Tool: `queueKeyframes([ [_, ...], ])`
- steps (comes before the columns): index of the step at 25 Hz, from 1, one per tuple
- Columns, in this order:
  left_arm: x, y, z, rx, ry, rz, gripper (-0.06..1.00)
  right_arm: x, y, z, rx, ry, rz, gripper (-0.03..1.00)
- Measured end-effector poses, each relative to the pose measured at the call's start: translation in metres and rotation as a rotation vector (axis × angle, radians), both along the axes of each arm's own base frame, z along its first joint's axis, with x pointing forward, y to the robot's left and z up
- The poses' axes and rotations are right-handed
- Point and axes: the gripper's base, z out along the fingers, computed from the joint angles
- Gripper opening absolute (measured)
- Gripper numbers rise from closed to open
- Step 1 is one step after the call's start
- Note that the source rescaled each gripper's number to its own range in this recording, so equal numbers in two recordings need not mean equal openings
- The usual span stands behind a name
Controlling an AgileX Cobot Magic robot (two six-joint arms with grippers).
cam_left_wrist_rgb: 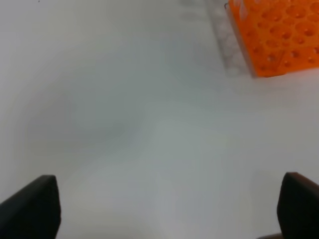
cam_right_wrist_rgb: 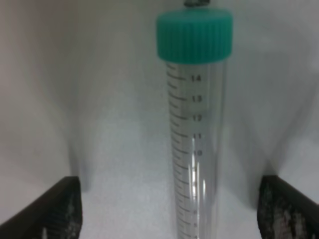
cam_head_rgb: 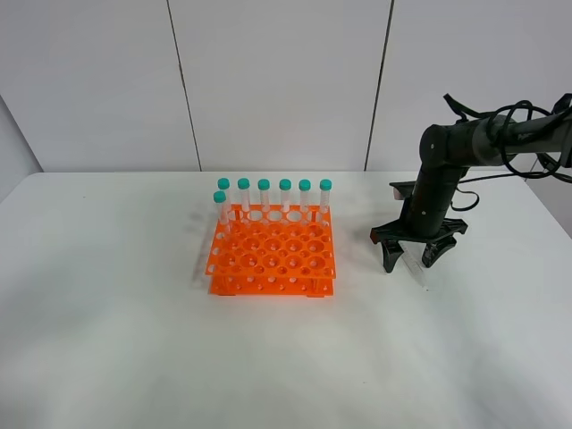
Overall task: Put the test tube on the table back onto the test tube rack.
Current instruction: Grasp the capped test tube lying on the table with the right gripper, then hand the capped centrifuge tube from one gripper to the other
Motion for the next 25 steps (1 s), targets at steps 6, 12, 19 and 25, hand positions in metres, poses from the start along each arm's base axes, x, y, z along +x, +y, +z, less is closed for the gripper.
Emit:
queueKeyframes([
  [6,0.000,0.000,0.000,0.000,0.000,0.000,0.94,0.000,0.000,-0.001,0.000,0.006,-0.004,0.11],
  [12,0.000,0.000,0.000,0.000,0.000,0.000,0.94,-0.001,0.000,-0.001,0.001,0.014,-0.009,0.03],
  [19,0.000,0.000,0.000,0.000,0.000,0.000,0.94,-0.005,-0.001,0.019,-0.005,0.054,0.034,0.03],
  [25,0.000,0.000,0.000,0.000,0.000,0.000,0.94,-0.003,0.000,0.088,0.013,-0.087,0.071,0.03],
])
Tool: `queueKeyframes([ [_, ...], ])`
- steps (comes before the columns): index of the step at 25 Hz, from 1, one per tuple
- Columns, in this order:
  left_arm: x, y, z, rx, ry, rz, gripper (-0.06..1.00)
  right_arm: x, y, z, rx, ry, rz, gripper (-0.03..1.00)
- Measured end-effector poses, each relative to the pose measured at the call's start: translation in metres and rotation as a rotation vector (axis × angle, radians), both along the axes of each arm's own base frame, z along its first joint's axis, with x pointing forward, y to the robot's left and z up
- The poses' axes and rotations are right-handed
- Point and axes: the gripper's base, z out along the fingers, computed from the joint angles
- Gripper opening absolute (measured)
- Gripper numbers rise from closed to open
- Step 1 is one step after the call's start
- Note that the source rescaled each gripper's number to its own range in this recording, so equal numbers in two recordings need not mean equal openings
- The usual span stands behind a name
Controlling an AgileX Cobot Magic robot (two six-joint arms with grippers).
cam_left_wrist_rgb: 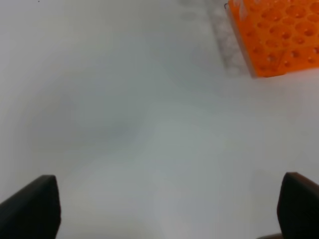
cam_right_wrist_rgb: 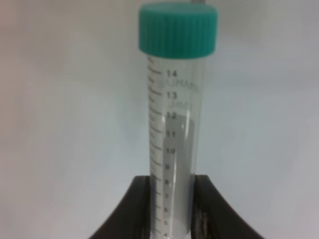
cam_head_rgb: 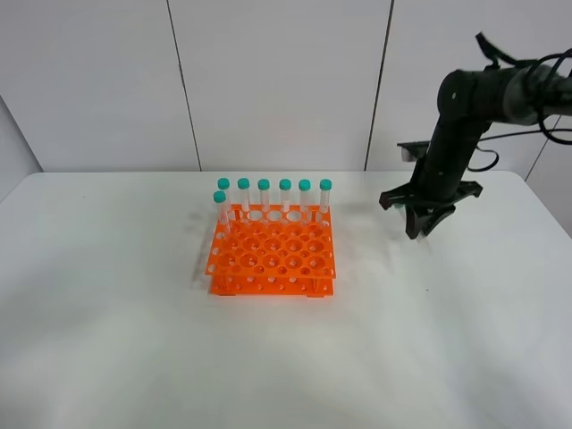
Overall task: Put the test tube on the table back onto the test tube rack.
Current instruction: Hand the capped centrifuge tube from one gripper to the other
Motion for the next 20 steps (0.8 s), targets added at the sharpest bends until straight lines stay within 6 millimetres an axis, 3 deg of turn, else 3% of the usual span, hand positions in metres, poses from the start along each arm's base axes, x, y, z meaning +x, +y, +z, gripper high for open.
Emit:
queueKeyframes([
  [5,0.000,0.000,0.000,0.000,0.000,0.000,0.94,-0.007,0.002,0.061,0.047,-0.160,0.047,0.03],
  [9,0.000,0.000,0.000,0.000,0.000,0.000,0.94,-0.014,0.008,0.098,0.129,-0.312,0.120,0.03],
  [16,0.000,0.000,0.000,0.000,0.000,0.000,0.94,-0.030,0.034,0.135,0.177,-0.450,0.202,0.03],
  [20,0.000,0.000,0.000,0.000,0.000,0.000,0.94,-0.043,0.063,0.145,0.201,-0.470,0.278,0.03],
])
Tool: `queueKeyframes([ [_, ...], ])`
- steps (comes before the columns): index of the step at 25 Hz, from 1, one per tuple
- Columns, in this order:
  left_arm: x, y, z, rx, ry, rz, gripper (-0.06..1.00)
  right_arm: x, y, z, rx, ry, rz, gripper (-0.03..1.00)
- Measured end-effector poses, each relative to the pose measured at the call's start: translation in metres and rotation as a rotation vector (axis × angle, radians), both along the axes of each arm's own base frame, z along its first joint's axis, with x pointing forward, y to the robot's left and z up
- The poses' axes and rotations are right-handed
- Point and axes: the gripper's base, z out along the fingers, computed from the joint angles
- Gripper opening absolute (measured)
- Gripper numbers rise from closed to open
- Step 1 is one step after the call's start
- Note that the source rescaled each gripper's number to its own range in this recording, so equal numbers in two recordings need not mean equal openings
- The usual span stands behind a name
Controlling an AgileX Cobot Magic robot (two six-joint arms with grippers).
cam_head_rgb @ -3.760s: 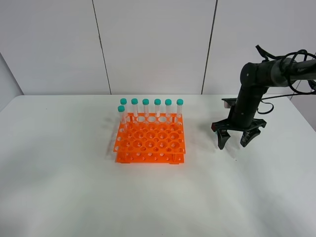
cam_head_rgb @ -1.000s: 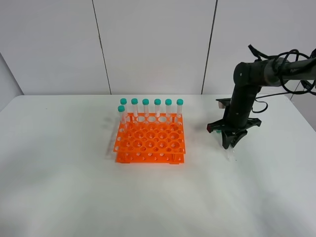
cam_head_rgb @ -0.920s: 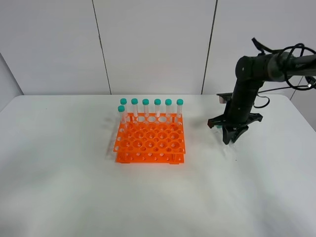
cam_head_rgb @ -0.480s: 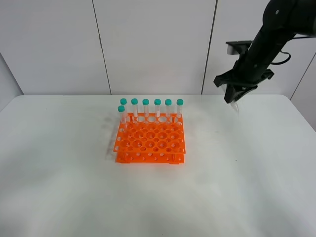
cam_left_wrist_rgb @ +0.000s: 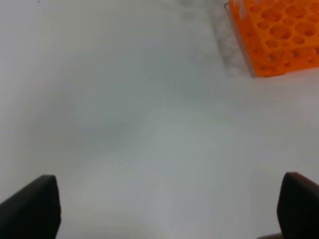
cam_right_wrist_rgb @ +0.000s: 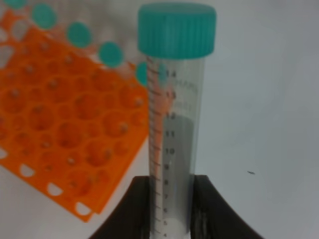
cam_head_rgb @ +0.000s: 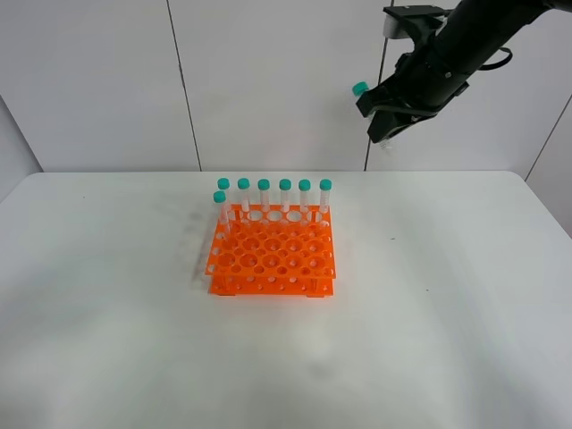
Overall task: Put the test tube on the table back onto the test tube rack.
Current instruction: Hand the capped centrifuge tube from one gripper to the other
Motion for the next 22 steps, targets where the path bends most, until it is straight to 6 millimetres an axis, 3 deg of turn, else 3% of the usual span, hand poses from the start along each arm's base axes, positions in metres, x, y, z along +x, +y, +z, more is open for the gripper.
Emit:
queueKeyframes([
  [9,0.000,0.000,0.000,0.000,0.000,0.000,0.94,-0.049,0.106,0.021,-0.067,-0.262,0.327,0.03],
  [13,0.000,0.000,0.000,0.000,0.000,0.000,0.94,-0.074,0.142,0.008,-0.127,-0.414,0.515,0.03],
  [16,0.000,0.000,0.000,0.000,0.000,0.000,0.94,-0.086,0.149,-0.014,-0.040,-0.487,0.565,0.03],
  [22,0.000,0.000,0.000,0.000,0.000,0.000,0.94,-0.109,0.127,-0.055,0.070,-0.602,0.488,0.03],
])
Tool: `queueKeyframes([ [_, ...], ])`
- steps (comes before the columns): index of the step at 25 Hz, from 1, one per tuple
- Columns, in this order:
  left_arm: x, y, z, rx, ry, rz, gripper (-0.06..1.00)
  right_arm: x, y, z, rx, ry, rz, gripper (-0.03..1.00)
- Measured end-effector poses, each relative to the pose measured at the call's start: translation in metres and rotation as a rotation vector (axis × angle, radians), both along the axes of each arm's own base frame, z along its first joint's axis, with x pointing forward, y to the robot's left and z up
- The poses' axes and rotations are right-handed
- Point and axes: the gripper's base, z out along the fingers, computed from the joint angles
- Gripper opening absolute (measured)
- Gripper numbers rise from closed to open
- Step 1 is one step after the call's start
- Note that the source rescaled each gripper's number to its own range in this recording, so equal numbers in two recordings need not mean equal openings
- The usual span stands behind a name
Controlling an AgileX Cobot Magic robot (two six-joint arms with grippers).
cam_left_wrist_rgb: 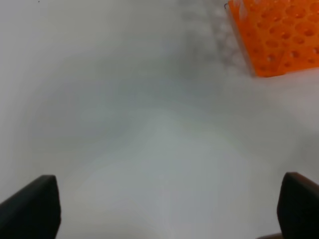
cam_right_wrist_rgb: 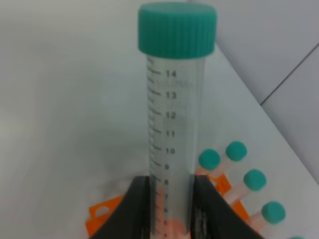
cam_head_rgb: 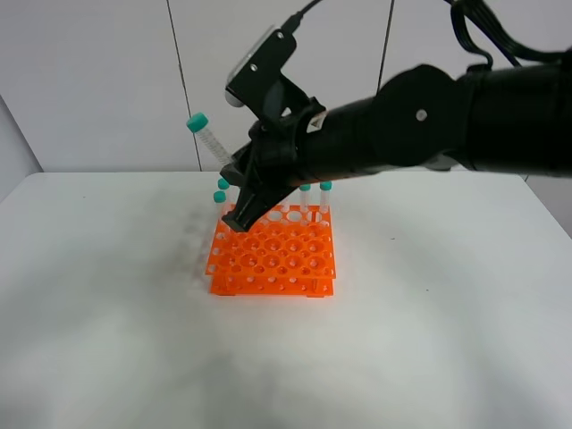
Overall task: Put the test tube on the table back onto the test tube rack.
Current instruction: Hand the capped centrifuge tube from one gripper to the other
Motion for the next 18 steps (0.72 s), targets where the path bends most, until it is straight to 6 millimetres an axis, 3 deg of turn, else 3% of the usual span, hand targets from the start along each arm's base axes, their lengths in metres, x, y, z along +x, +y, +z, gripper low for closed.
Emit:
queueKeyframes([
  [6,0.000,0.000,0.000,0.000,0.000,0.000,0.94,-0.020,-0.018,-0.008,0.067,-0.141,-0.122,0.03],
  [11,0.000,0.000,0.000,0.000,0.000,0.000,0.94,-0.037,-0.012,-0.008,0.139,-0.233,-0.116,0.03],
  [18,0.000,0.000,0.000,0.000,0.000,0.000,0.94,-0.053,-0.021,-0.034,0.237,-0.190,-0.108,0.03],
])
